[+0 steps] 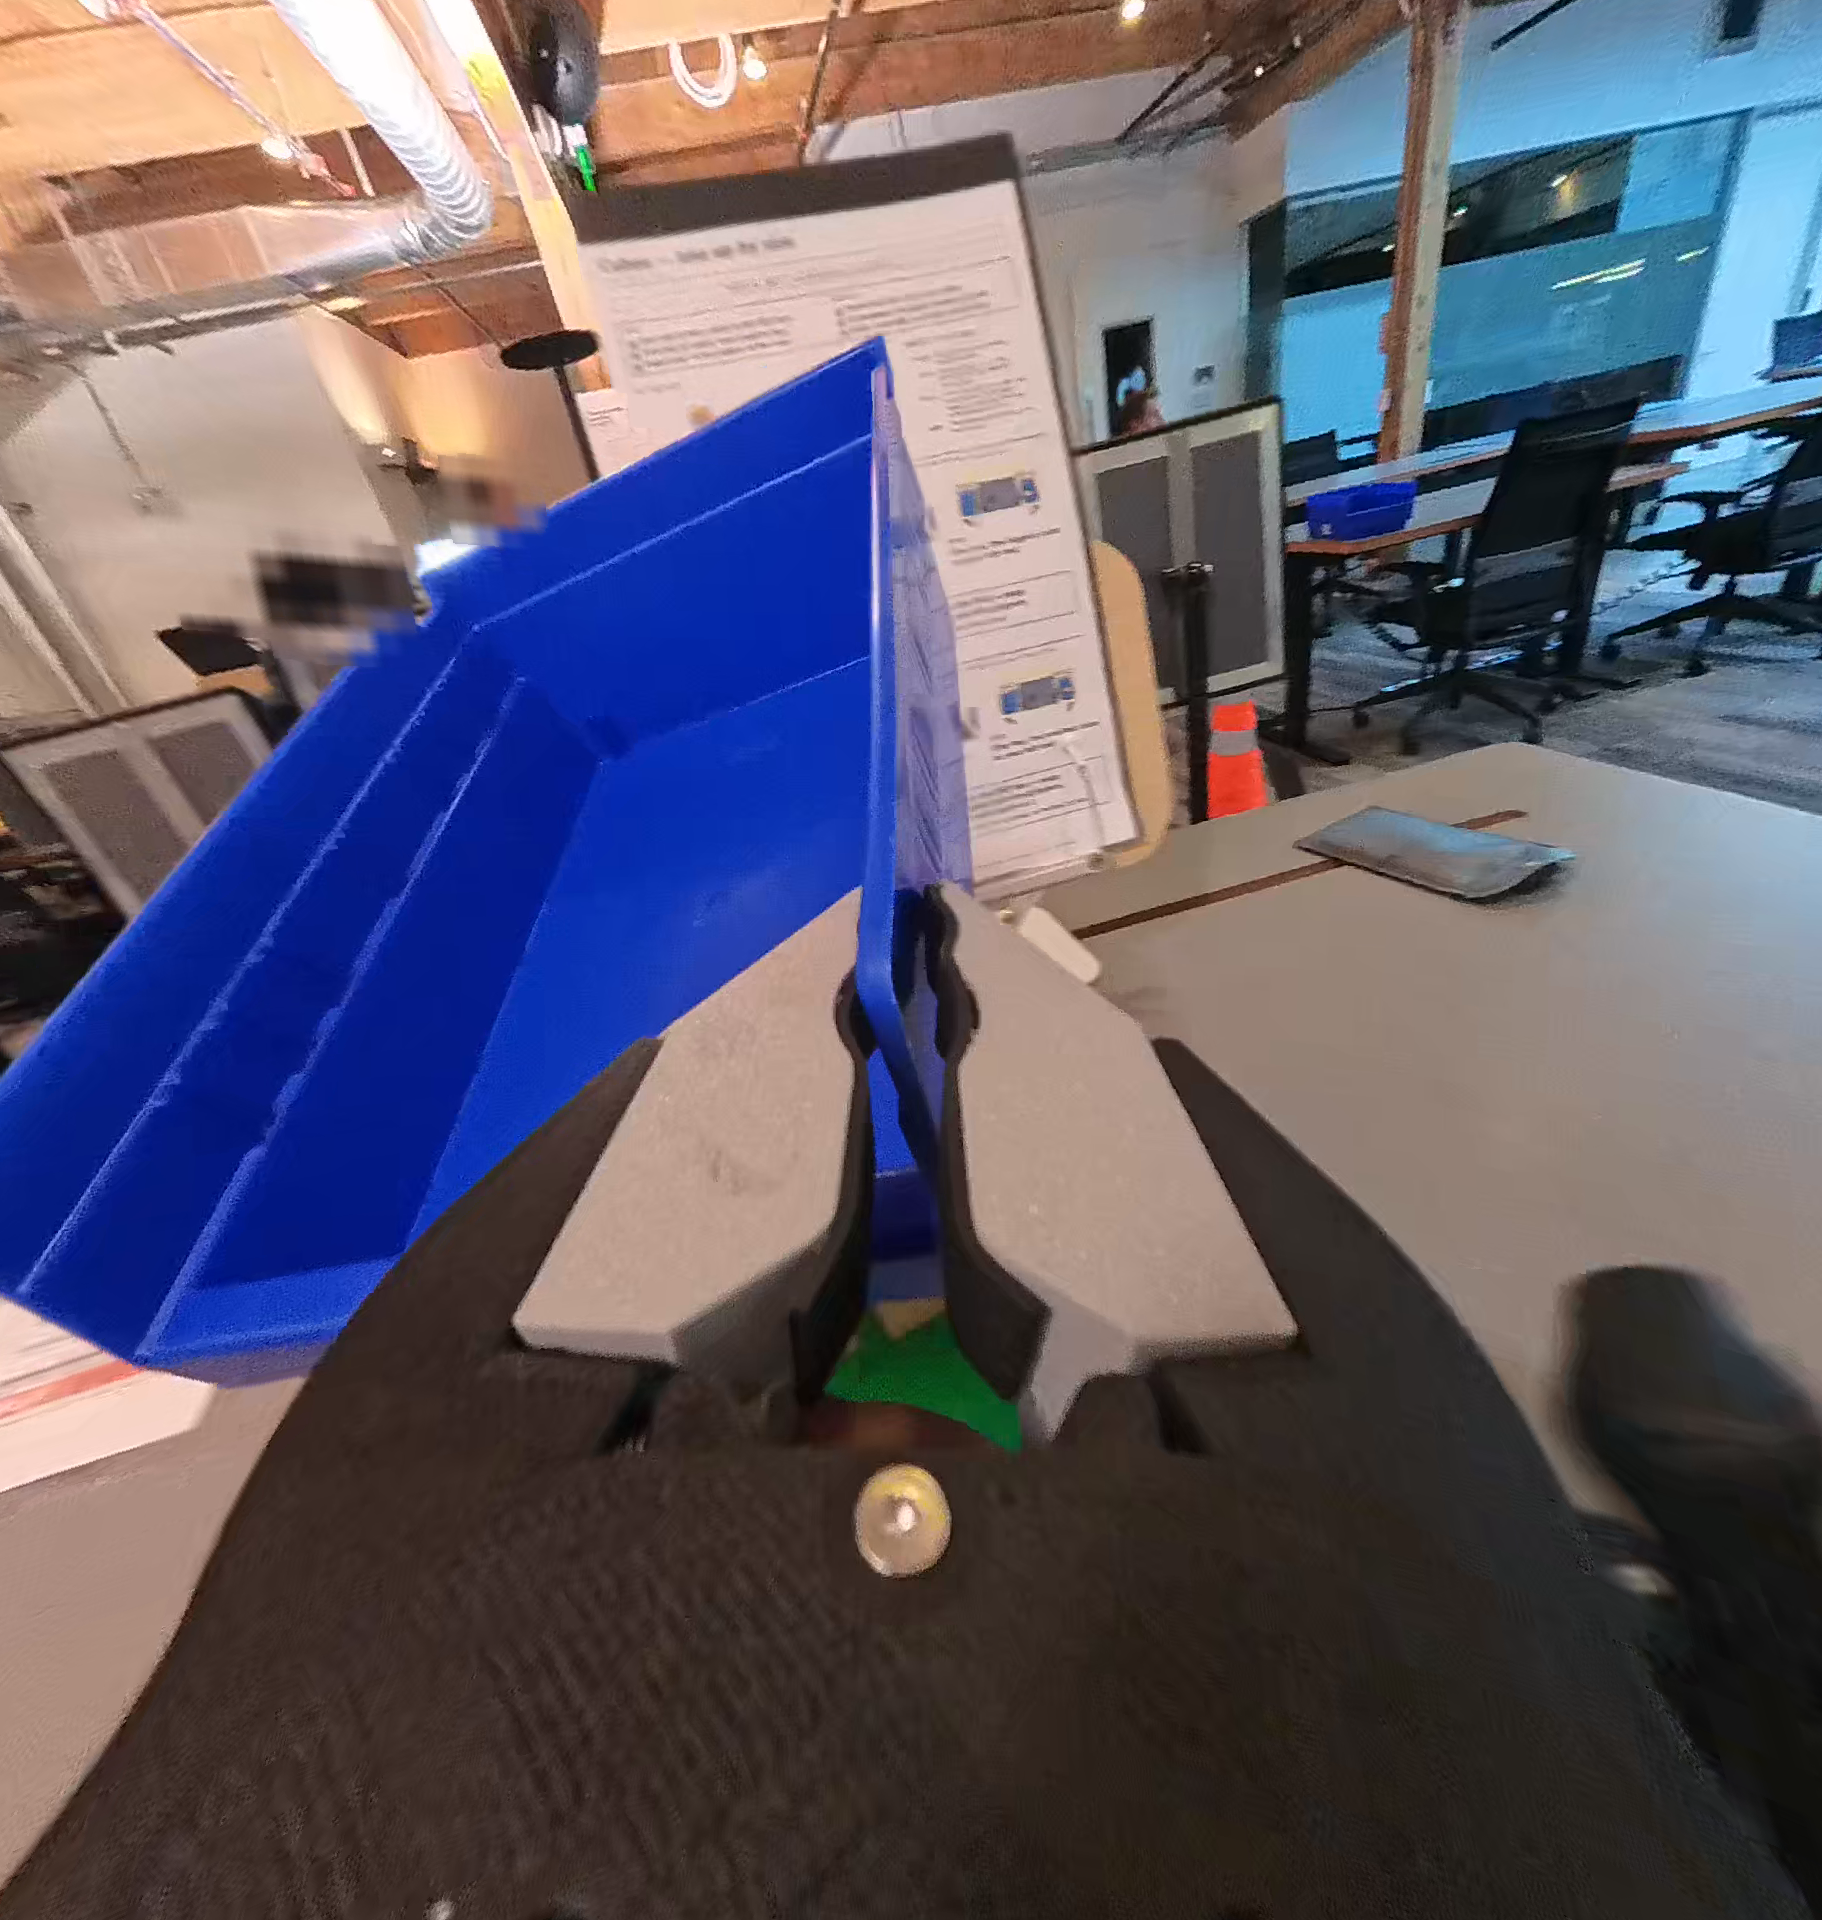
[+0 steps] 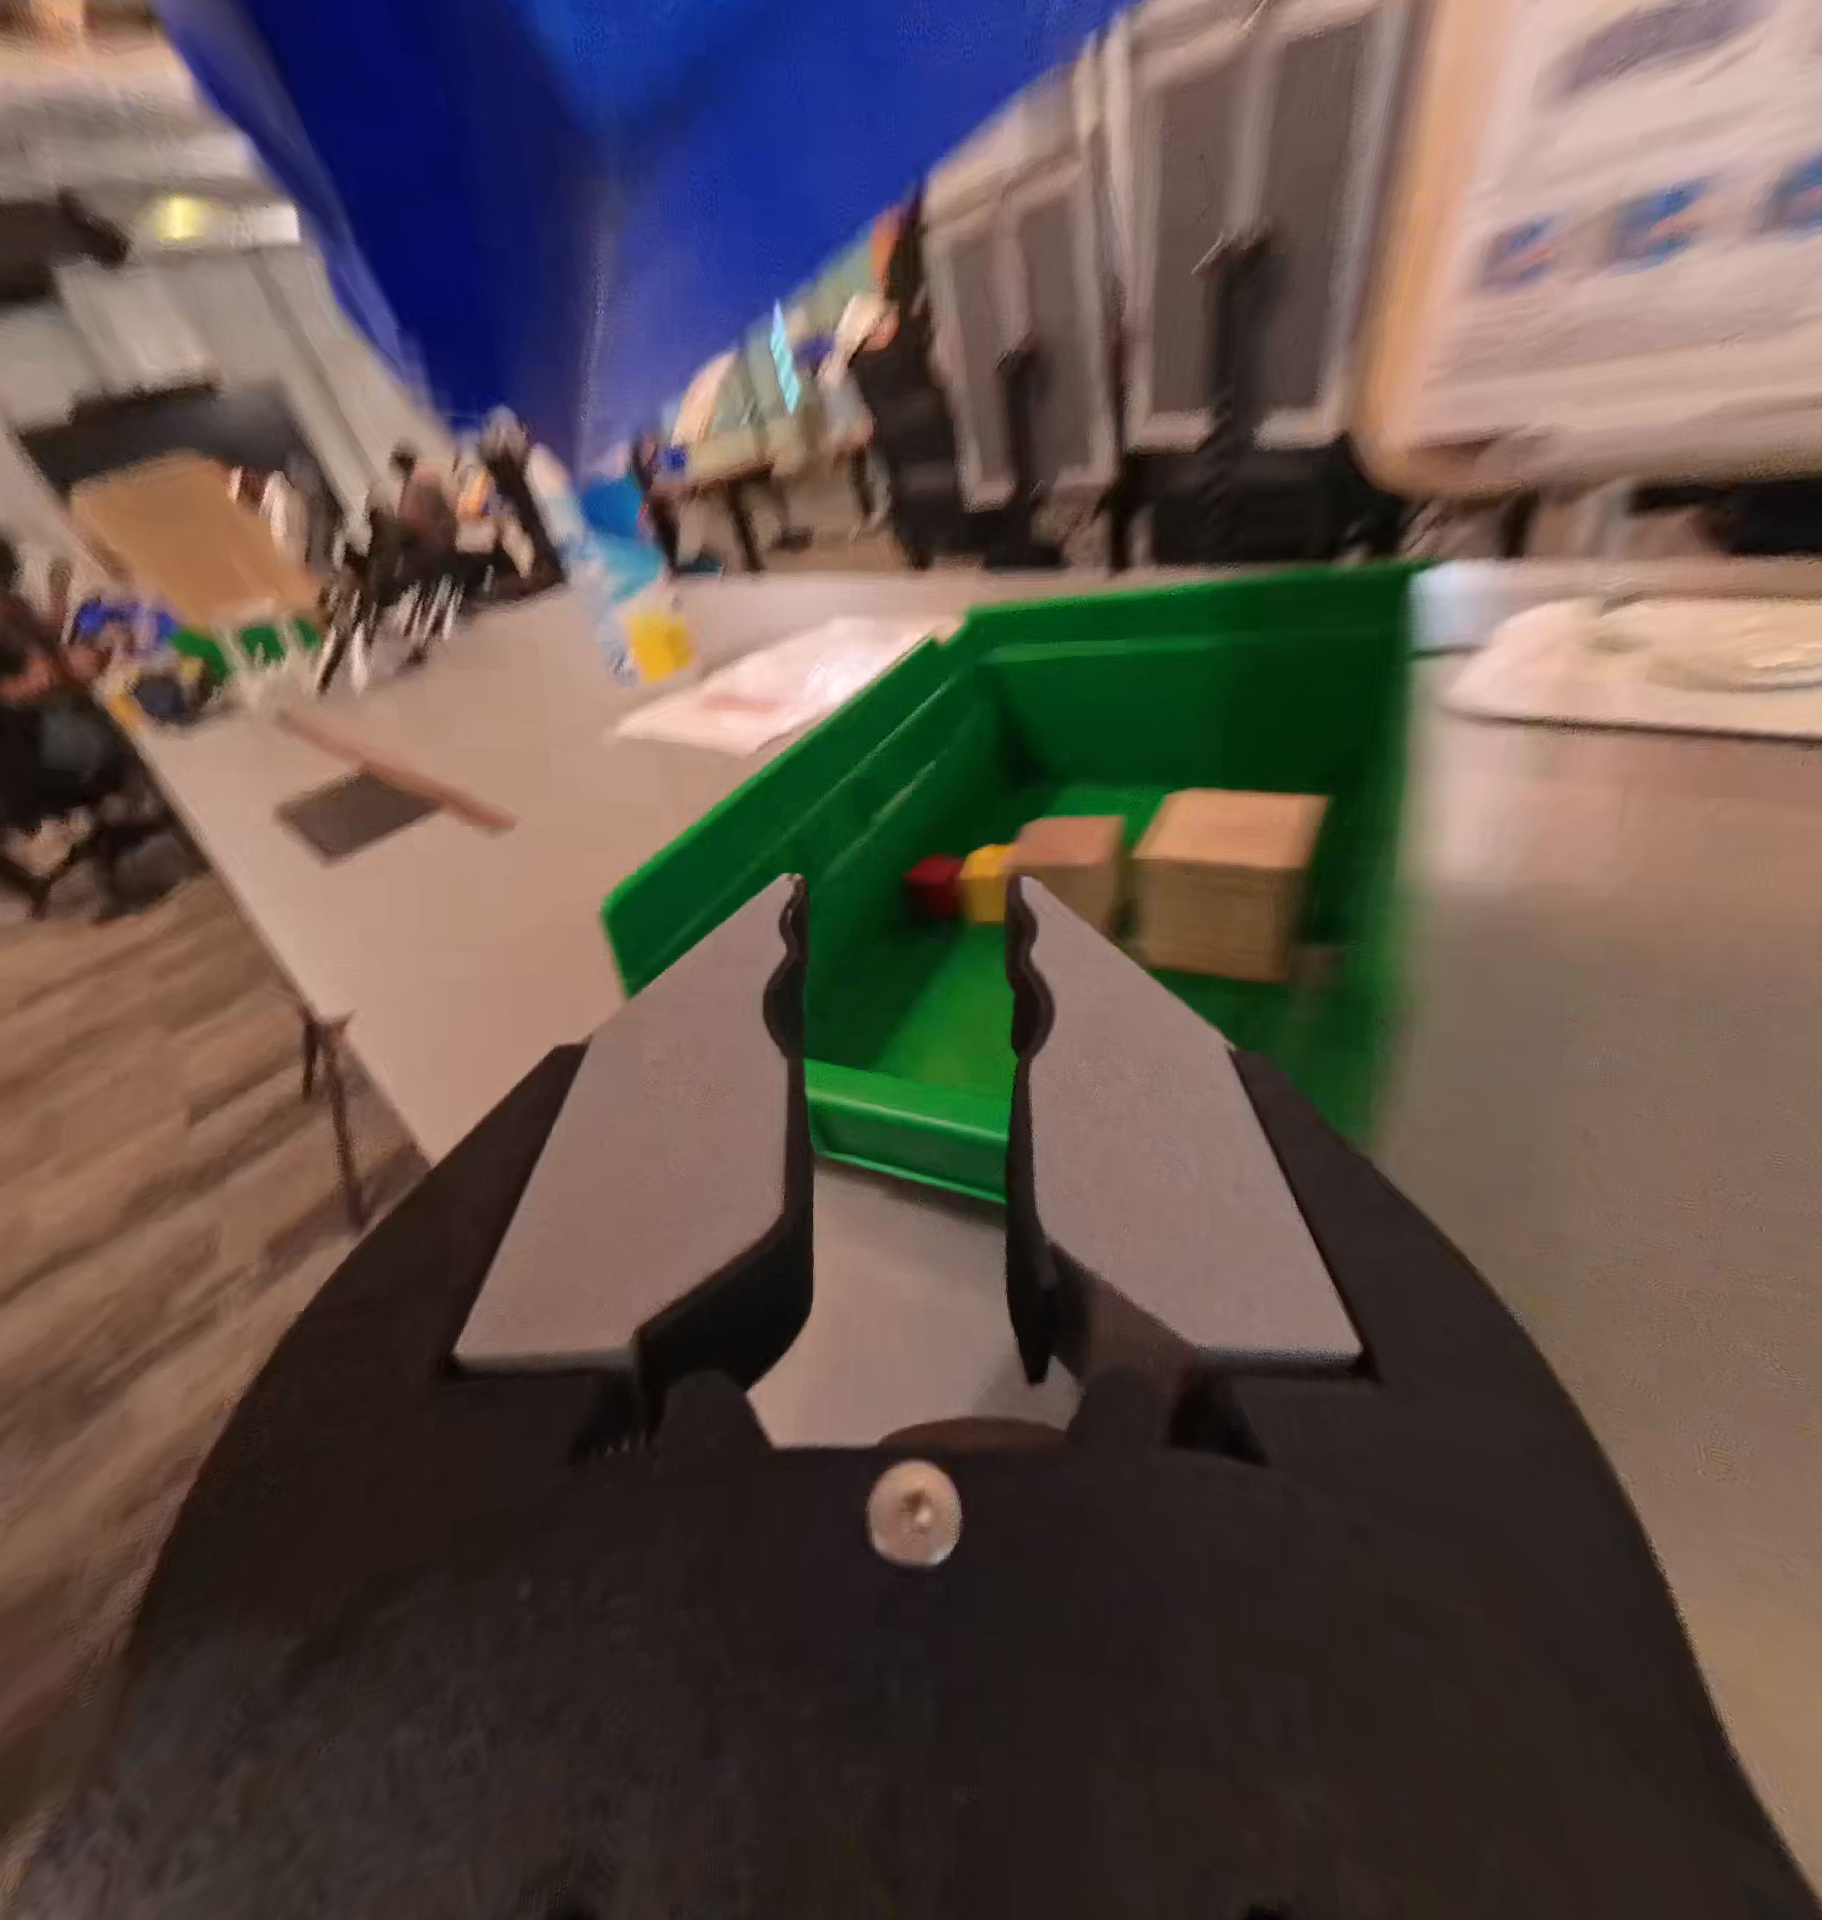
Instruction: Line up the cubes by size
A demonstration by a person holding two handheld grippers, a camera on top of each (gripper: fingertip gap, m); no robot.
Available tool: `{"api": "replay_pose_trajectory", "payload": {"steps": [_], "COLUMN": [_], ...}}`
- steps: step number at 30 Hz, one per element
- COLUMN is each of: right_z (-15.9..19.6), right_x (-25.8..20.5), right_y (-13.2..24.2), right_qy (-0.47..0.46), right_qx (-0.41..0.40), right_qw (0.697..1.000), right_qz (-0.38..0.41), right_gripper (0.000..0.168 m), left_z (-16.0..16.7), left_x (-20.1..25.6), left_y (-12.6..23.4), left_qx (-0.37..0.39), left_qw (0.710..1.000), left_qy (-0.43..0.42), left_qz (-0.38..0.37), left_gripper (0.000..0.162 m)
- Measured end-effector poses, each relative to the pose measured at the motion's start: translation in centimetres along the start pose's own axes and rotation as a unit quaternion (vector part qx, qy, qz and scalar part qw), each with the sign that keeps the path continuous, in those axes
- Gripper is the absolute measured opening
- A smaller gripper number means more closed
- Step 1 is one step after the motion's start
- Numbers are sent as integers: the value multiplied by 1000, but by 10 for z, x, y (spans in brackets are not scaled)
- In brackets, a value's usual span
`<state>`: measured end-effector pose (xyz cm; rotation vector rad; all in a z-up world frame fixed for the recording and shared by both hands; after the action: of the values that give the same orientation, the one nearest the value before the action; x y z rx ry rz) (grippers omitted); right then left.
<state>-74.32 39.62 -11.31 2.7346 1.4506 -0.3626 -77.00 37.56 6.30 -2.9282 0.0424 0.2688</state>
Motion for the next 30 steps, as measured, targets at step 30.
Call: {"api": "replay_pose_trajectory", "payload": {"steps": [30], "right_z": [-75], "right_x": [243], "right_y": [268], "right_qy": [65], "right_qx": [-137], "right_qw": [966], "right_qz": [210], "right_gripper": [49], "left_z": [164], "left_x": [324], "left_y": [-20], "left_qx": [-118], "left_qw": [960], "left_qy": [-9], "left_qz": [253], "left_gripper": [50]}}
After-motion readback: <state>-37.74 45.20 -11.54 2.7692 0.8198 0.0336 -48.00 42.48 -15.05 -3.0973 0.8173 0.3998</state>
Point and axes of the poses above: each gripper's, where its closed fingertips meet, y back along the fingers, z out of its underside, x = y × z across the jaws, the point moved 4 cm from there along y, back along the fingers, and after that the axes turned 8 degrees about x, right-handed, at the moved point
